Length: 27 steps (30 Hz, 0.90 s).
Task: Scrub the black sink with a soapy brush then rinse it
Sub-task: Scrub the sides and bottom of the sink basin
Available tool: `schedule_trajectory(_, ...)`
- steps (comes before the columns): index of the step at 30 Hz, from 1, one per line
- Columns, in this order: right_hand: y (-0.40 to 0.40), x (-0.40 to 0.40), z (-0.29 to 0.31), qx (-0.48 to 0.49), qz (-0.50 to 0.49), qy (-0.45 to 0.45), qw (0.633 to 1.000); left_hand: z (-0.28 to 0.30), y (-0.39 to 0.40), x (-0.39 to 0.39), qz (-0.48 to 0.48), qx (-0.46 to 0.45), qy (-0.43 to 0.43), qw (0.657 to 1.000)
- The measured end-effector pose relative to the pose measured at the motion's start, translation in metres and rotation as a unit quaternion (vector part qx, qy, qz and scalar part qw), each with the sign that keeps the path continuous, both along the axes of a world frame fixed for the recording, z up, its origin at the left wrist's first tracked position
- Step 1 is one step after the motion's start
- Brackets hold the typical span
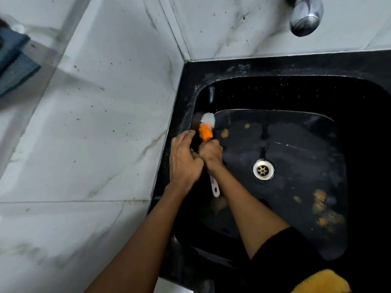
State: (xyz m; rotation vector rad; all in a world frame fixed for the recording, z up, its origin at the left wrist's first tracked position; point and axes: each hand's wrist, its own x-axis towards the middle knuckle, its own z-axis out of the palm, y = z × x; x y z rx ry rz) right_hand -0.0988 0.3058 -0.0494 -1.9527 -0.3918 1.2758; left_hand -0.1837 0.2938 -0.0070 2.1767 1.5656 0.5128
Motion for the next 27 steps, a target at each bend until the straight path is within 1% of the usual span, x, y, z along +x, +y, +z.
schedule_trajectory(2, 0.011, 0.008, 0.008, 0.025, -0.041, -0.012, 0.999, -0.003, 0.007, -0.002, -0.006, 0.004, -0.013, 1.000)
schedule_trajectory(4, 0.017, 0.007, 0.008, 0.036, -0.039, -0.012, 0.999, -0.006, 0.011, -0.001, -0.007, 0.000, -0.021, 1.000)
schedule_trajectory(7, 0.003, -0.001, -0.002, -0.044, 0.019, 0.027, 0.999, -0.006, 0.013, 0.002, -0.001, -0.006, -0.024, 1.000)
schedule_trajectory(9, 0.005, 0.008, -0.006, -0.044, 0.024, 0.040, 0.998, -0.007, 0.014, 0.002, 0.006, -0.004, -0.037, 0.999)
schedule_trajectory(12, 0.031, 0.031, 0.012, -0.004, -0.012, 0.010, 1.000, -0.011, 0.013, 0.001, 0.006, 0.015, -0.052, 0.999)
schedule_trajectory(13, 0.037, 0.037, 0.022, -0.006, 0.005, -0.018, 1.000, -0.012, 0.012, 0.002, 0.008, 0.020, -0.054, 0.998)
schedule_trajectory(14, 0.039, 0.042, 0.031, -0.017, 0.047, -0.059, 0.997, -0.012, 0.010, 0.003, 0.011, 0.023, -0.053, 0.998)
schedule_trajectory(15, 0.038, 0.047, 0.038, -0.040, 0.123, -0.118, 0.984, -0.012, 0.008, 0.004, 0.014, 0.024, -0.049, 0.998)
schedule_trajectory(16, 0.036, 0.054, 0.042, -0.061, 0.210, -0.196, 0.956, -0.012, 0.007, 0.004, 0.016, 0.024, -0.046, 0.999)
schedule_trajectory(17, 0.031, 0.062, 0.048, -0.074, 0.285, -0.293, 0.909, -0.012, 0.006, 0.005, 0.017, 0.023, -0.045, 0.999)
schedule_trajectory(18, 0.029, 0.071, 0.055, -0.073, 0.348, -0.391, 0.849, -0.012, 0.005, 0.006, 0.019, 0.019, -0.045, 0.999)
schedule_trajectory(19, 0.030, 0.081, 0.064, -0.064, 0.408, -0.473, 0.779, -0.012, 0.004, 0.007, 0.025, 0.013, -0.045, 0.999)
schedule_trajectory(20, 0.035, 0.091, 0.069, -0.047, 0.446, -0.530, 0.720, -0.011, 0.002, 0.009, 0.031, 0.007, -0.047, 0.998)
schedule_trajectory(21, 0.041, 0.103, 0.075, -0.035, 0.458, -0.563, 0.686, -0.012, 0.000, 0.012, 0.037, 0.003, -0.047, 0.998)
schedule_trajectory(22, 0.050, 0.116, 0.080, -0.040, 0.454, -0.576, 0.678, -0.011, -0.003, 0.015, 0.045, 0.000, -0.046, 0.998)
schedule_trajectory(23, 0.057, 0.129, 0.086, -0.057, 0.432, -0.573, 0.694, -0.010, -0.005, 0.017, 0.052, -0.003, -0.043, 0.998)
schedule_trajectory(25, 0.066, 0.155, 0.088, -0.098, 0.350, -0.571, 0.736, -0.009, -0.006, 0.021, 0.058, -0.007, -0.041, 0.997)
schedule_trajectory(26, 0.068, 0.160, 0.087, -0.121, 0.319, -0.574, 0.745, -0.009, -0.006, 0.022, 0.061, -0.008, -0.041, 0.997)
schedule_trajectory(27, 0.068, 0.158, 0.085, -0.140, 0.312, -0.578, 0.741, -0.009, -0.006, 0.022, 0.065, -0.010, -0.040, 0.997)
